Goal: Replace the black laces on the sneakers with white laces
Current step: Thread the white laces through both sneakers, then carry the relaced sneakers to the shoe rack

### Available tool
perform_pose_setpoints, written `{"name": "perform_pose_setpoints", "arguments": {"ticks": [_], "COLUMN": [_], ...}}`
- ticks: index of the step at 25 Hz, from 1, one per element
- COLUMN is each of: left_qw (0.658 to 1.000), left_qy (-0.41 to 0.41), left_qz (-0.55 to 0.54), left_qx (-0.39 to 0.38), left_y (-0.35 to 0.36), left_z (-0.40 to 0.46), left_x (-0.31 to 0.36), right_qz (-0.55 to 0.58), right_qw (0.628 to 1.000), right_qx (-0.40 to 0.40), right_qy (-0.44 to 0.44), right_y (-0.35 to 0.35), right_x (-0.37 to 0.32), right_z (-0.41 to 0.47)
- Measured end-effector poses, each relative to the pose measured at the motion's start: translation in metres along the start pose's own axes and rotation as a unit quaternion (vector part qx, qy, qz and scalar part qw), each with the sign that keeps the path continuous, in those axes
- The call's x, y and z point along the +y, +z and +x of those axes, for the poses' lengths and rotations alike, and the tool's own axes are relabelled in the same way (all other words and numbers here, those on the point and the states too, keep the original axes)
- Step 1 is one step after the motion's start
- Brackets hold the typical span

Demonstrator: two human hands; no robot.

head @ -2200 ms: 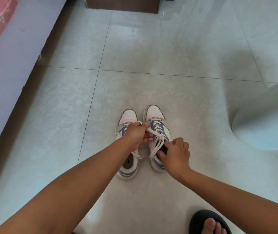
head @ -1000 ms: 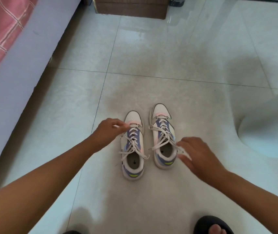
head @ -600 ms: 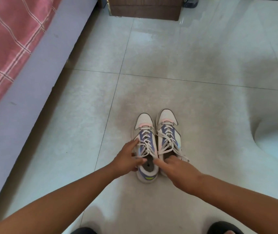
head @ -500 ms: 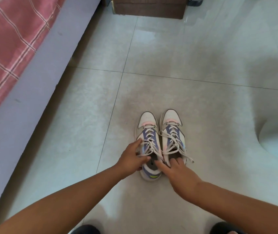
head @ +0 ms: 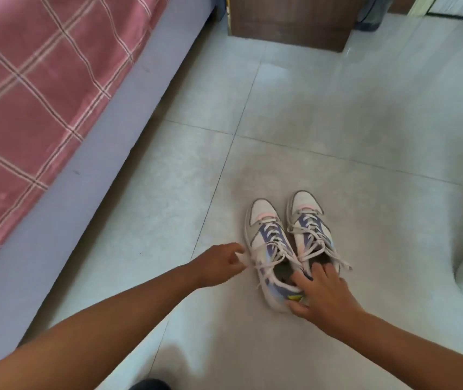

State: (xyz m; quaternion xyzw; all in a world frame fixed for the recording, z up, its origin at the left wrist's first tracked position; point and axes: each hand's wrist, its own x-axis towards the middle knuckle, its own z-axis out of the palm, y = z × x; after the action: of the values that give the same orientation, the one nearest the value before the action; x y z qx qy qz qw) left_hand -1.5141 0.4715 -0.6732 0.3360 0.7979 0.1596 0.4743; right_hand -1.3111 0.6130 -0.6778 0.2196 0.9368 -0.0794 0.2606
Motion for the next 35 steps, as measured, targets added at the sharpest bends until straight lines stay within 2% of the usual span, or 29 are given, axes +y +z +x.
{"name": "perform_pose_setpoints", "arguments": {"ticks": [3,4,8,12,15,18,20,23,25,27,31,32,34,35], "left_qw": [0.994,0.993,0.996,0.971,0.968,0.969,0.963,0.935,0.885,0.811,0.723,0.682,0.561,0.513], "left_qy": [-0.051,-0.064,-0.090,-0.147,-0.147,-0.117,-0.113,-0.125,-0.165,-0.234,-0.359,-0.401,-0.476,-0.495], "left_qz": [0.094,0.093,-0.014,-0.132,-0.113,-0.051,-0.033,-0.068,-0.140,-0.226,-0.296,-0.312,-0.361,-0.382], "left_qx": [-0.025,-0.019,0.019,0.134,0.170,0.210,0.242,0.324,0.411,0.487,0.511,0.526,0.572,0.588], "left_y": [-0.046,-0.061,-0.103,-0.154,-0.200,-0.238,-0.248,-0.244,-0.222,-0.177,-0.065,-0.044,-0.004,0.015], "left_z": [-0.042,-0.060,-0.137,-0.253,-0.354,-0.445,-0.503,-0.579,-0.626,-0.681,-0.786,-0.807,-0.844,-0.861], "left_x": [0.013,0.026,0.106,0.181,0.233,0.289,0.330,0.382,0.408,0.428,0.446,0.448,0.453,0.458], "right_qz": [-0.020,-0.012,0.114,0.201,0.228,0.236,0.200,0.152,0.123,0.096,0.016,-0.012,-0.073,-0.100], "right_qw": [0.997,0.995,0.983,0.966,0.952,0.942,0.943,0.934,0.926,0.917,0.908,0.901,0.873,0.854], "right_qx": [-0.062,-0.079,-0.132,-0.151,-0.171,-0.155,-0.134,-0.091,-0.071,-0.062,-0.100,-0.116,-0.150,-0.171], "right_qy": [-0.049,-0.060,-0.061,-0.056,-0.110,-0.181,-0.230,-0.311,-0.349,-0.382,-0.407,-0.418,-0.459,-0.480], "right_y": [-0.058,-0.084,-0.181,-0.279,-0.373,-0.465,-0.516,-0.574,-0.597,-0.607,-0.595,-0.587,-0.569,-0.558], "right_x": [0.018,0.020,0.014,-0.012,-0.030,-0.050,-0.059,-0.064,-0.063,-0.066,-0.094,-0.105,-0.131,-0.146], "right_z": [-0.001,-0.003,-0.039,-0.122,-0.186,-0.250,-0.294,-0.342,-0.363,-0.387,-0.426,-0.434,-0.458,-0.477]}}
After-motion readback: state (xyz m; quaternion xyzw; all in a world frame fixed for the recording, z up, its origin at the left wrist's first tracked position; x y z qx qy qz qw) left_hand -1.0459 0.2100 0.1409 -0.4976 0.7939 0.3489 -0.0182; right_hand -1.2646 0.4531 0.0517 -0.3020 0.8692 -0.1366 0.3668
